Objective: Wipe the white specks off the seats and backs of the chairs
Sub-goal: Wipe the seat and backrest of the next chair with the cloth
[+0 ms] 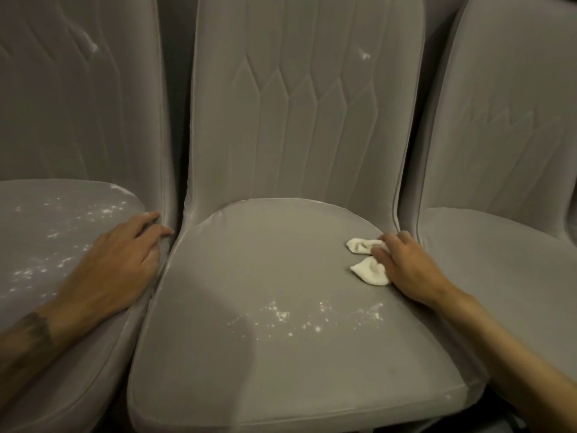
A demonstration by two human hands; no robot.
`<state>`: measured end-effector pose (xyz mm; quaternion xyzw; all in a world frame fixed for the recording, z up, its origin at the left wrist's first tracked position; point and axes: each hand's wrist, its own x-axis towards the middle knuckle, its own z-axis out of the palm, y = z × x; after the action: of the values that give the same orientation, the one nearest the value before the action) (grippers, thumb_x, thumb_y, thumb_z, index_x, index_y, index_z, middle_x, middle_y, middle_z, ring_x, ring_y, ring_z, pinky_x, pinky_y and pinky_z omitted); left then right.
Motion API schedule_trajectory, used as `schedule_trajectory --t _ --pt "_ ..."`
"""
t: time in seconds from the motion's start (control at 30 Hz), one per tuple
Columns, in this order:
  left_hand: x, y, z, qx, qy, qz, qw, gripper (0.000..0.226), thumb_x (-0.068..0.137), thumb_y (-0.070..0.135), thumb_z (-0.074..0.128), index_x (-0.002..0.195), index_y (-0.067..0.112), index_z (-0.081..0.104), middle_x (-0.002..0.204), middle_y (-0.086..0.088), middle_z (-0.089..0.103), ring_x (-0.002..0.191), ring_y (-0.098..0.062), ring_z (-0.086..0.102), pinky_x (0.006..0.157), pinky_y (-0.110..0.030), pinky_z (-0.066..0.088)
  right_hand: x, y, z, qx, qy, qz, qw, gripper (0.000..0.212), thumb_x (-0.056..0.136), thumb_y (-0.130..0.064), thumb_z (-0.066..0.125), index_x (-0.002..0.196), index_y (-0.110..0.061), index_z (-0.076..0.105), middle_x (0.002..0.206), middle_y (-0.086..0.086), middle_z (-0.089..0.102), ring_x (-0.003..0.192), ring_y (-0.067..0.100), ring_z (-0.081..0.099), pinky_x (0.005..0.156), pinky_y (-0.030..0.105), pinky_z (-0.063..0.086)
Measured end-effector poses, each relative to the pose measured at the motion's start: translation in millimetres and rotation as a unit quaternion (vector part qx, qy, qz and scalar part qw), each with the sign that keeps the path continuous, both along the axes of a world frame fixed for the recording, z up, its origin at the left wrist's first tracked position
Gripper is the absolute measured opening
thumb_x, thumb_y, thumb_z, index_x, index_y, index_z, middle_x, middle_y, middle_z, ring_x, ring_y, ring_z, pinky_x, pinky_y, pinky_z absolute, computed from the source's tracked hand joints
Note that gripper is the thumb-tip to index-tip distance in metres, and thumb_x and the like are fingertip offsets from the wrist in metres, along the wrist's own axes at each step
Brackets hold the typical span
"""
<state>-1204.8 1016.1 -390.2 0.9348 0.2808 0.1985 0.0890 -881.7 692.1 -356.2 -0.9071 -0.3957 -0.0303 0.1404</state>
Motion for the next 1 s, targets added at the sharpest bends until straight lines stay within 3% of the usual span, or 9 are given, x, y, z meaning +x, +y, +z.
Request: schedule_trajectory --t 0.07,0.17,0.23,0.4,0.63,0.73,0.8,0.9,1.0 --pt "-1 0 -1 0.003 0.0 -0.001 1.0 0.055 0.096 0.033 0.028 0.132 0.016 0.066 0.148 -0.015 0.051 0.128 -0.037 0.055 0.109 -0.055 0.044 -27 6 -4 0.005 -0.02 0.024 1.0 0.027 0.104 -0.03 0.048 0.119 -0.011 0.058 0.111 0.011 0.054 0.103 0.032 0.053 0.091 0.04 0.04" --pt "-1 -1 0 0.0 0.003 -0.002 1.0 0.056 0.095 0.034 0.028 0.131 0.016 0.067 0.148 -0.016 0.051 0.127 -0.04 0.056 0.107 -0.057 0.044 -74 -7 -8 0.038 0.009 0.176 0.984 0.023 0.103 -0.039 0.045 0.113 -0.021 0.056 0.103 -0.003 0.048 0.092 0.019 0.051 0.084 0.032 0.04" --pt "-2 -1 -1 0.003 0.006 -0.001 1.0 0.056 0.094 0.034 0.028 0.131 0.016 0.066 0.148 -0.016 0.051 0.126 -0.041 0.056 0.107 -0.057 0.045 -69 -21 -3 0.015 0.008 0.202 0.979 0.024 0.104 -0.041 0.043 0.114 -0.023 0.056 0.105 -0.005 0.048 0.094 0.017 0.052 0.087 0.031 0.041" --pt "-1 0 0 0.011 0.012 0.002 1.0 0.057 0.094 0.034 0.027 0.131 0.015 0.067 0.149 -0.016 0.051 0.128 -0.04 0.055 0.108 -0.057 0.044 -27 -39 7 -0.001 0.019 -0.013 1.0 0.025 0.103 -0.029 0.049 0.117 -0.011 0.058 0.111 0.012 0.053 0.105 0.033 0.054 0.091 0.039 0.041" --pt "-3 4 -4 0.029 0.022 -0.004 0.999 0.058 0.095 0.037 0.025 0.131 0.016 0.065 0.147 -0.017 0.05 0.124 -0.041 0.057 0.105 -0.059 0.047 -72 -37 -8 0.028 -0.001 0.188 0.982 0.016 0.103 -0.041 0.045 0.111 -0.029 0.053 0.101 -0.011 0.044 0.09 0.012 0.049 0.084 0.027 0.04" --pt "-1 3 -2 0.03 0.021 -0.007 0.999 0.058 0.095 0.036 0.026 0.131 0.015 0.066 0.147 -0.017 0.051 0.123 -0.042 0.057 0.104 -0.059 0.048 -28 -33 3 0.011 -0.002 0.059 0.998 0.022 0.104 -0.03 0.048 0.115 -0.013 0.058 0.109 0.006 0.052 0.101 0.028 0.053 0.092 0.039 0.042" --pt "-1 2 -2 0.028 0.017 -0.008 0.999 0.058 0.094 0.035 0.027 0.131 0.014 0.066 0.147 -0.018 0.051 0.122 -0.043 0.059 0.103 -0.059 0.048 -25 -24 3 0.003 0.006 -0.004 1.0 0.026 0.104 -0.028 0.048 0.119 -0.01 0.058 0.113 0.013 0.053 0.106 0.032 0.053 0.093 0.04 0.041" --pt "-1 1 -2 0.027 0.012 -0.007 1.0 0.058 0.093 0.034 0.028 0.13 0.015 0.067 0.147 -0.018 0.051 0.122 -0.044 0.059 0.103 -0.059 0.048 -69 -23 -13 0.036 -0.026 0.101 0.994 0.022 0.104 -0.036 0.046 0.114 -0.019 0.056 0.106 0.0 0.049 0.094 0.023 0.052 0.083 0.035 0.041" --pt "0 2 -2 0.023 0.014 -0.008 1.0 0.059 0.094 0.035 0.026 0.132 0.015 0.066 0.148 -0.018 0.05 0.125 -0.042 0.057 0.106 -0.058 0.047 -99 -38 -15 0.037 0.005 0.21 0.977 0.02 0.104 -0.046 0.039 0.115 -0.034 0.05 0.104 -0.015 0.042 0.092 0.009 0.049 0.083 0.022 0.039"
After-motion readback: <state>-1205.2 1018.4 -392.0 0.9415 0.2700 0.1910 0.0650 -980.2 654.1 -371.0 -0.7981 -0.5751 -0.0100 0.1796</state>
